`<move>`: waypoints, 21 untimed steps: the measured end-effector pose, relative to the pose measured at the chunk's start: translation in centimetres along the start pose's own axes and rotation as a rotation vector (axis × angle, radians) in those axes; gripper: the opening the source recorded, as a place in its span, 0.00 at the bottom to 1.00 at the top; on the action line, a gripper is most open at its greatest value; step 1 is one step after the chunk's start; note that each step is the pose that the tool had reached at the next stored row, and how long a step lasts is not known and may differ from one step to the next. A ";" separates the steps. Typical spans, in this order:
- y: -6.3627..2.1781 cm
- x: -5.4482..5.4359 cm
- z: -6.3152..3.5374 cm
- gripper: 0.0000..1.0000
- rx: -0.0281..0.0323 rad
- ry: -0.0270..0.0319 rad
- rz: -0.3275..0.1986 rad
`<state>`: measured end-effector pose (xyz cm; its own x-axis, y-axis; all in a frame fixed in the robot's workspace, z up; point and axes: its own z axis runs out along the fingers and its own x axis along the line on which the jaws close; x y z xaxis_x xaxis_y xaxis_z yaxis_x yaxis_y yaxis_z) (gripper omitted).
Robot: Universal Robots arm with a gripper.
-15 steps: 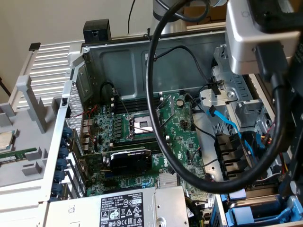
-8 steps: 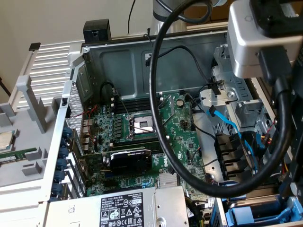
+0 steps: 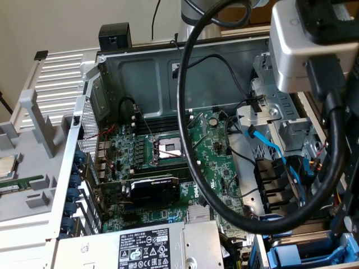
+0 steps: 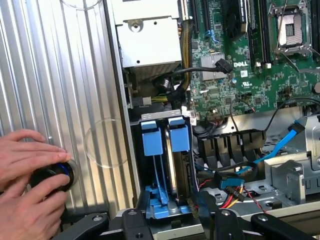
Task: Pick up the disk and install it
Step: 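Insert the first disk wire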
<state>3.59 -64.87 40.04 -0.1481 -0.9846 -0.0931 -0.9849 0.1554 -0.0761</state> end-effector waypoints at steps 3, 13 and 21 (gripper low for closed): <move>-0.10 0.0 0.02 0.51 -0.0001 0.0001 -0.002; -0.75 0.0 1.37 0.51 -0.0045 -0.0078 -0.040; -0.95 0.0 2.13 0.51 -0.0136 -0.0167 -0.104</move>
<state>4.71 -64.87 38.00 -0.0431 -0.9939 -0.1020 -0.9961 0.0507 -0.0728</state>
